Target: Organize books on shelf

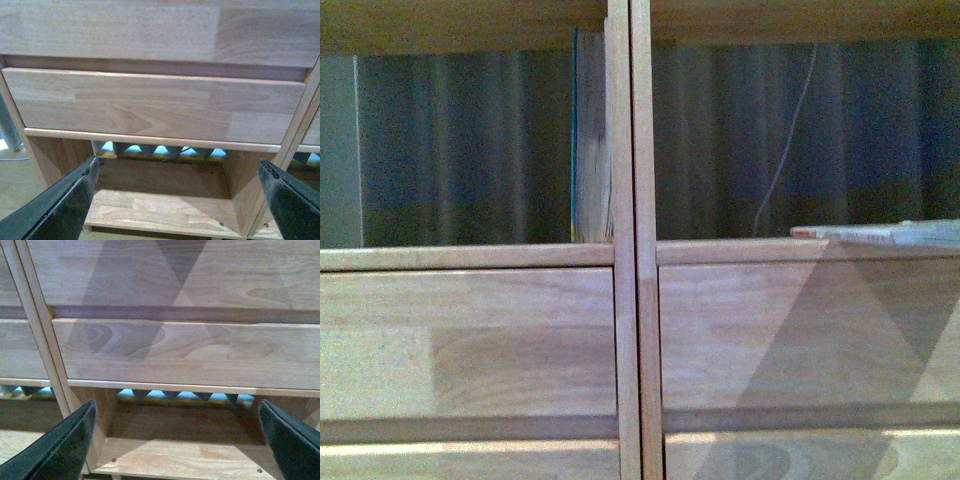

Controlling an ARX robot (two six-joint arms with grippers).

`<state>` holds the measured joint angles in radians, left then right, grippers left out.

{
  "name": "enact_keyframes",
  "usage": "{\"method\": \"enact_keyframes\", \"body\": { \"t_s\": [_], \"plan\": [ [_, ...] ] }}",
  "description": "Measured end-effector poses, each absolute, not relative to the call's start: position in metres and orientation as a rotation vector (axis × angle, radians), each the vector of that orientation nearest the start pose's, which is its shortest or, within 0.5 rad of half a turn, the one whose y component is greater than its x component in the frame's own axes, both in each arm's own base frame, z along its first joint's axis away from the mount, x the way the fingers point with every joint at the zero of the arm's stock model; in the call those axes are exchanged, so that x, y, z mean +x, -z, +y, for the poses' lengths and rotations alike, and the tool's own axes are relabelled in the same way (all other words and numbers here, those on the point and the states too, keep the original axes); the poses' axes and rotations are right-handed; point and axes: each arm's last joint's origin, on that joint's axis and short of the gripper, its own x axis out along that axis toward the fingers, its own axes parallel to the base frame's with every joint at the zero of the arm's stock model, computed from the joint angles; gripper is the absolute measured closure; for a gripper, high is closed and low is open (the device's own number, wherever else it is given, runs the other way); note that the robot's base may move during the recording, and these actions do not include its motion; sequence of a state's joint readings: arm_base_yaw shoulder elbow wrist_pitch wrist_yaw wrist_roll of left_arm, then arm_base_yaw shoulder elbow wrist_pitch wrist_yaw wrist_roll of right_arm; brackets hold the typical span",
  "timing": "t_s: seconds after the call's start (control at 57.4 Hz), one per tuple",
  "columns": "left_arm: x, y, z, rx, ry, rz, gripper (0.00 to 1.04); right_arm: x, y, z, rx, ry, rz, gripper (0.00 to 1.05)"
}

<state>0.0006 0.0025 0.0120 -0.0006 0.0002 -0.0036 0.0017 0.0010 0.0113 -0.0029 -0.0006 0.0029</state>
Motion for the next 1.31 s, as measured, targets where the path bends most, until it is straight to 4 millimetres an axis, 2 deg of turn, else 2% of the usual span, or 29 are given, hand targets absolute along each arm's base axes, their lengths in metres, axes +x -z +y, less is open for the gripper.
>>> {"method": "enact_keyframes", "body": {
  "t_s": [0.104,0.139,0.174,0.244,0.331,0.4,0.557,0.644,0.749,1.062,1.306],
  "plan": [
    [0.097,-0.167,0.0,-0.004,-0.001,-0.009,0.07,0.097,-0.167,0.0,0.007,-0.013,-0.002,0.07],
    [0.097,-0.167,0.0,-0.004,-0.002,-0.009,0.07,0.098,-0.168,0.0,0.047,-0.088,0.08,0.07],
    [0.097,-0.167,0.0,-0.004,-0.001,-0.009,0.07,0.101,-0.175,0.0,0.122,-0.162,0.162,0.07],
    [0.097,-0.167,0.0,-0.004,0.0,-0.009,0.07,0.11,-0.193,0.001,0.228,-0.225,0.179,0.07],
    [0.097,-0.167,0.0,-0.004,-0.001,-0.009,0.07,0.133,-0.235,0.005,0.375,-0.266,0.111,0.07],
    [0.097,-0.167,0.0,-0.004,0.0,-0.009,0.07,0.152,-0.257,0.011,0.463,-0.3,0.078,0.07],
    [0.097,-0.167,0.0,-0.004,-0.001,-0.009,0.07,0.203,-0.284,0.015,0.701,-0.301,0.074,0.07],
    [0.097,-0.167,0.0,-0.004,0.0,-0.009,0.07,0.229,-0.284,0.013,0.861,-0.271,0.125,0.07],
    [0.097,-0.167,0.0,-0.004,0.0,-0.009,0.07,0.252,-0.271,0.012,1.054,-0.196,0.187,0.07],
    [0.097,-0.167,0.0,-0.004,-0.001,-0.009,0.07,0.284,-0.272,0.008,1.163,-0.144,0.143,0.07],
    [0.097,-0.167,0.0,-0.004,0.0,-0.009,0.07,0.303,-0.275,-0.02,1.189,-0.032,0.049,0.07]
  ]
}}
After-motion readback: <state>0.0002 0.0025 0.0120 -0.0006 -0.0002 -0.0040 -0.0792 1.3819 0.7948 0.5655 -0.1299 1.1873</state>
